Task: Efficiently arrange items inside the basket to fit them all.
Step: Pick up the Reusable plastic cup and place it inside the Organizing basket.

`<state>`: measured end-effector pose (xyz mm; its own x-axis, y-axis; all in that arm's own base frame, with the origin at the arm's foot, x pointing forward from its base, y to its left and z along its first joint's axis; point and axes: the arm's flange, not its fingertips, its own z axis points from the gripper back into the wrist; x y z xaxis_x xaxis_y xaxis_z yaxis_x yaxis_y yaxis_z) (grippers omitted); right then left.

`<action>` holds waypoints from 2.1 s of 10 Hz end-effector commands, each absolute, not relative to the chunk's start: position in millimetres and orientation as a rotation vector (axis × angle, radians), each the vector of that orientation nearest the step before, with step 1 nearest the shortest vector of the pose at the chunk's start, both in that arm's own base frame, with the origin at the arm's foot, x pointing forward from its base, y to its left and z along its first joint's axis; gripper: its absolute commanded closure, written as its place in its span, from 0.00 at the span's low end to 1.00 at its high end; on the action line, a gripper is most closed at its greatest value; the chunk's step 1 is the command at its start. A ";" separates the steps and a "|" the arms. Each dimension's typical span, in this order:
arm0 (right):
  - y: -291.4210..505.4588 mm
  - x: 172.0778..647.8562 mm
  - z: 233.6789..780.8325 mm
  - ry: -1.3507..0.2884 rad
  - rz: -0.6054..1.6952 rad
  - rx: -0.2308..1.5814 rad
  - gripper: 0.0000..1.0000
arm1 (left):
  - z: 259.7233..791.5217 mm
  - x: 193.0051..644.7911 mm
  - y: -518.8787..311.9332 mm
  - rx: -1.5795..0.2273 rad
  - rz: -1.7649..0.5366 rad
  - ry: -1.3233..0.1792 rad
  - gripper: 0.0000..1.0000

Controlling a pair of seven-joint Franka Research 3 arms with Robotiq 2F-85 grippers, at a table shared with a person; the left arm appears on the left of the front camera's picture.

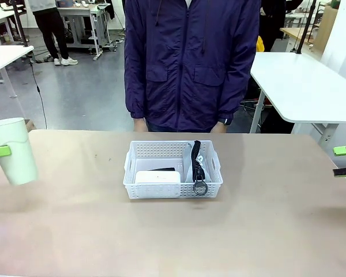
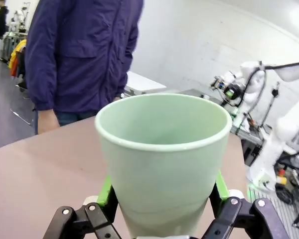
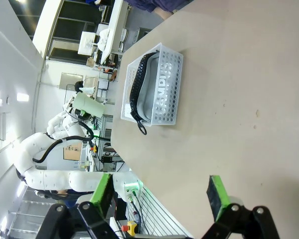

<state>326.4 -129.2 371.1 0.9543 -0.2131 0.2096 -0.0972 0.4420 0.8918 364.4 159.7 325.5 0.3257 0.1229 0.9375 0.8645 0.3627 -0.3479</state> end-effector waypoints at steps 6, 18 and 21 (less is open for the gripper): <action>-127.5 326.2 375.7 -0.311 -0.087 1.129 0.00 | 342.6 341.3 142.9 -0.923 -0.710 -1.061 0.12; -127.5 326.2 375.7 -0.311 -0.087 1.129 0.00 | 511.5 436.3 -293.9 0.172 -1.484 -0.351 0.12; -127.5 326.2 375.7 -0.311 -0.087 1.129 0.00 | 482.5 462.4 -335.5 0.271 -1.499 -0.266 0.12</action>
<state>326.4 -129.0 371.0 0.9547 -0.2121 0.2088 -0.0967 0.4424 0.8916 449.3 -317.2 481.2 0.0209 -0.9996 0.0178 0.9260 0.0261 0.3766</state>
